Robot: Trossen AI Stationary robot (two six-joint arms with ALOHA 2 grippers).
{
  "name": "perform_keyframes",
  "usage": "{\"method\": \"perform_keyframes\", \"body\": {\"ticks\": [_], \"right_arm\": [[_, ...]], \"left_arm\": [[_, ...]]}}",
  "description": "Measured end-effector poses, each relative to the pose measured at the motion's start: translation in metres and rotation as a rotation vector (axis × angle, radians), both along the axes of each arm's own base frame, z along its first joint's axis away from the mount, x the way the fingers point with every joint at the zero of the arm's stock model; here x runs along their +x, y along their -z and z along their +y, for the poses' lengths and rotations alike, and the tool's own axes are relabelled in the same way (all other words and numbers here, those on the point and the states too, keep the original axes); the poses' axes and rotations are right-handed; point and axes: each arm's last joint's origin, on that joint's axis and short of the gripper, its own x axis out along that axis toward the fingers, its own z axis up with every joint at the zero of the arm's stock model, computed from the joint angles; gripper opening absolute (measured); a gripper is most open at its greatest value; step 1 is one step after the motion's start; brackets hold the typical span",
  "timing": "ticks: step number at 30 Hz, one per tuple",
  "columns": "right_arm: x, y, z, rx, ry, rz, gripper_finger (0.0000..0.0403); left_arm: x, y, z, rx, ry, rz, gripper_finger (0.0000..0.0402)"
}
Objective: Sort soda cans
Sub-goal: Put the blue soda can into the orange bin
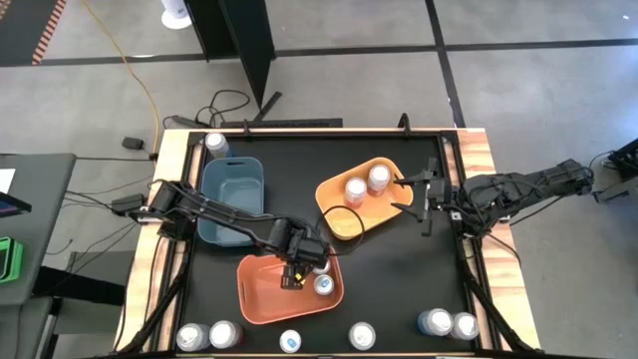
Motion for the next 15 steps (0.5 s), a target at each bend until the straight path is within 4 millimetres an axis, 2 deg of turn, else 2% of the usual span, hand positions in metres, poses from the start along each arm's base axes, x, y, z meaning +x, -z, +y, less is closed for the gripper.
{"method": "perform_keyframes", "body": {"ticks": [15], "right_arm": [[0.0000,0.0000,0.0000,0.000,0.000,0.000,0.0281]], "left_arm": [[0.0007,-0.0001,0.0000,-0.001,-0.005,-0.008,0.0229]]}}
